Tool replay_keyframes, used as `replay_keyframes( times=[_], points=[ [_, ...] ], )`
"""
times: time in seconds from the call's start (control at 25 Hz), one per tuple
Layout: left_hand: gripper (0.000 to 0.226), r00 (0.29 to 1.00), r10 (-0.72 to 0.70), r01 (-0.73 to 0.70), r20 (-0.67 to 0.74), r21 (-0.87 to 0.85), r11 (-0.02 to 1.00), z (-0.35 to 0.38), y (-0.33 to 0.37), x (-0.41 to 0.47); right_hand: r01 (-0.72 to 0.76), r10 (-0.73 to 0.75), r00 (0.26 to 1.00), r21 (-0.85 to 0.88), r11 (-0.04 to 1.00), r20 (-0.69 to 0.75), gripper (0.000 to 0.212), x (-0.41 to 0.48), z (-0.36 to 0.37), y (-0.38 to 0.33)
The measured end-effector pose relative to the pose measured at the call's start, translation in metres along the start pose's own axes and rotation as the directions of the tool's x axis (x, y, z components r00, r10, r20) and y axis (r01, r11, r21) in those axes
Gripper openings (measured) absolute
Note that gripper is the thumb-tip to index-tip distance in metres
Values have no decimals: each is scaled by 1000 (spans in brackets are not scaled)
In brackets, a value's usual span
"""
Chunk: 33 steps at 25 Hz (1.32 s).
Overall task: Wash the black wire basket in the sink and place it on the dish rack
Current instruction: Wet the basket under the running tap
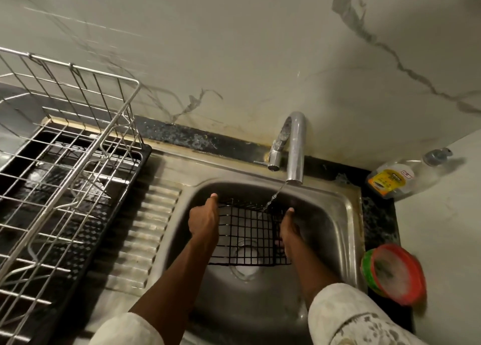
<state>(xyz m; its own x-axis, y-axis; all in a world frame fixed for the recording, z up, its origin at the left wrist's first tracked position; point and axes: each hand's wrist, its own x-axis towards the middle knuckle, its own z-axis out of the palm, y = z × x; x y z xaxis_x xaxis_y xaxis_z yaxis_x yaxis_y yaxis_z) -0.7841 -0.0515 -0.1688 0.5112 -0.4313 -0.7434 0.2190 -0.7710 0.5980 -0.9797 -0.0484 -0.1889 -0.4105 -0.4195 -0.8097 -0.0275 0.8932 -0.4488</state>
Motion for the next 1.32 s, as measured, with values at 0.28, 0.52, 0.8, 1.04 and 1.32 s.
replay_keyframes(
  times=[0.28, 0.52, 0.8, 1.04, 1.32],
  points=[
    [38, 963, 56, -71, 264, 47, 996, -16, -11, 23, 203, -198, 961, 9, 979, -192, 75, -15, -14, -8],
    [28, 878, 60, -120, 475, 98, 988, -42, 7, 9, 518, -508, 803, -59, 853, -312, 53, -78, -21, -9],
    [63, 815, 355, -402, 458, 5, 916, -1, 41, -56, 908, -919, 360, -165, 385, -161, 22, -131, 5, -19],
    [58, 758, 593, -608, 273, -36, 793, 16, 23, -74, 705, -964, 259, -670, 234, -64, 34, -116, 16, -25],
    [63, 825, 514, -534, 234, 27, 845, 30, 33, -67, 468, -864, 484, -876, 118, 142, 67, -99, -26, -68]
  ],
)
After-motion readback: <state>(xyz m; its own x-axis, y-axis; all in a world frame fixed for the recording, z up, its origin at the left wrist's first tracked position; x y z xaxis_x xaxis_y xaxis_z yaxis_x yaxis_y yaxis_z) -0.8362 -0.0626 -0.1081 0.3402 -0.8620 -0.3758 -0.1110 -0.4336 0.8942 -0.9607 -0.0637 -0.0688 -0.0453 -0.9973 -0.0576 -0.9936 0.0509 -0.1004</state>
